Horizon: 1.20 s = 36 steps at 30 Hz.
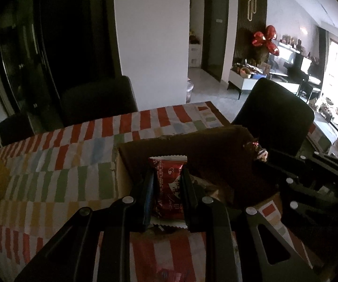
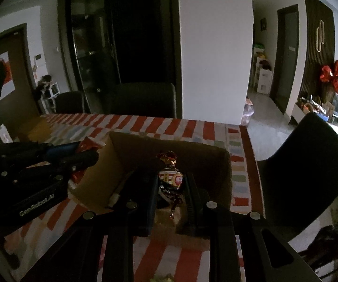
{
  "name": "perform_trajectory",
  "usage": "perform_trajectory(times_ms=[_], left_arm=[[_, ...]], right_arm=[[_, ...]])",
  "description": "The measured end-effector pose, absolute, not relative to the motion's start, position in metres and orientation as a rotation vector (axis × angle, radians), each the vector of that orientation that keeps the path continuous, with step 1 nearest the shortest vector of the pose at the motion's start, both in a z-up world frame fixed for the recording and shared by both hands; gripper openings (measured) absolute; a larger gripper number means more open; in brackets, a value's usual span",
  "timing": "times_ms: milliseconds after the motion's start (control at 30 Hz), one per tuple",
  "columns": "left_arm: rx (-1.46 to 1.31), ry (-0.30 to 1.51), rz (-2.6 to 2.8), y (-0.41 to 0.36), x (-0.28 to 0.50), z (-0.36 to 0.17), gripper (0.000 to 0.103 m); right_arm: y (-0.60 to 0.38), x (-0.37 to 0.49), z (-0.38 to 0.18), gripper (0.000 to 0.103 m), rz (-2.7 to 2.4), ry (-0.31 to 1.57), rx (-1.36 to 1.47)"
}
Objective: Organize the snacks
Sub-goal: 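Open the right tool over the box while the left tool releases the red bar inside, then move the right tool to the green candy while the left tool reaches the red wrapper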
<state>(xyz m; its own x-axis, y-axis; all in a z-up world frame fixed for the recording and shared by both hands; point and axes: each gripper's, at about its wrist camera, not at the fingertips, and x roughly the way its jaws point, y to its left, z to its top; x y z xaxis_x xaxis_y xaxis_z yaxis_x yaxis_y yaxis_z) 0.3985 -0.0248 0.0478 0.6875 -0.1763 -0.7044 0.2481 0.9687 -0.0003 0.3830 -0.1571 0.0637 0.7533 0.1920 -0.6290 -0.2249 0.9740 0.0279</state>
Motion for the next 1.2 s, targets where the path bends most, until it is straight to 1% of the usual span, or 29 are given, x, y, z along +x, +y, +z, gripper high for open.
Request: perform_trajectory(times_ms=[33, 67, 100, 133, 167, 233, 300, 433, 500, 600, 700, 900, 1200], left_arm=[[0.099, 0.789, -0.232, -0.025, 0.401, 0.047, 0.026], [0.102, 0.793, -0.227, -0.024, 0.402, 0.047, 0.032], [0.101, 0.786, -0.224, -0.022, 0.402, 0.048, 0.034], [0.101, 0.777, -0.222, -0.021, 0.399, 0.05, 0.038], [0.104, 0.769, -0.217, -0.02, 0.396, 0.051, 0.04], [0.12, 0.761, -0.211, -0.019, 0.388, 0.053, 0.042], [0.132, 0.748, -0.203, -0.018, 0.379, 0.057, 0.044], [0.128, 0.732, -0.192, -0.012, 0.357, 0.061, 0.047], [0.121, 0.731, -0.189, -0.007, 0.345, 0.062, 0.05], [0.127, 0.729, -0.188, -0.004, 0.33, 0.061, 0.052], [0.144, 0.726, -0.178, -0.001, 0.315, 0.055, 0.055], [0.169, 0.745, -0.178, 0.004, 0.293, 0.035, 0.059], [0.21, 0.789, -0.202, 0.01, 0.274, -0.007, 0.065]], right_arm=[[-0.157, 0.384, 0.063, 0.024, 0.227, 0.683, -0.052], [-0.157, 0.386, 0.062, 0.025, 0.221, 0.683, -0.055], [-0.157, 0.387, 0.061, 0.034, 0.215, 0.687, -0.054], [-0.157, 0.387, 0.061, 0.039, 0.213, 0.689, -0.049], [-0.159, 0.385, 0.061, 0.041, 0.211, 0.683, -0.045], [-0.159, 0.381, 0.063, 0.041, 0.201, 0.67, -0.056], [-0.157, 0.372, 0.065, 0.047, 0.202, 0.659, -0.07], [-0.154, 0.354, 0.072, 0.051, 0.197, 0.628, -0.075], [-0.152, 0.344, 0.075, 0.057, 0.198, 0.616, -0.074], [-0.15, 0.325, 0.075, 0.061, 0.177, 0.596, -0.086], [-0.147, 0.314, 0.073, 0.064, 0.172, 0.593, -0.097], [-0.144, 0.296, 0.059, 0.067, 0.153, 0.613, -0.097], [-0.147, 0.283, 0.023, 0.07, 0.113, 0.673, -0.075]])
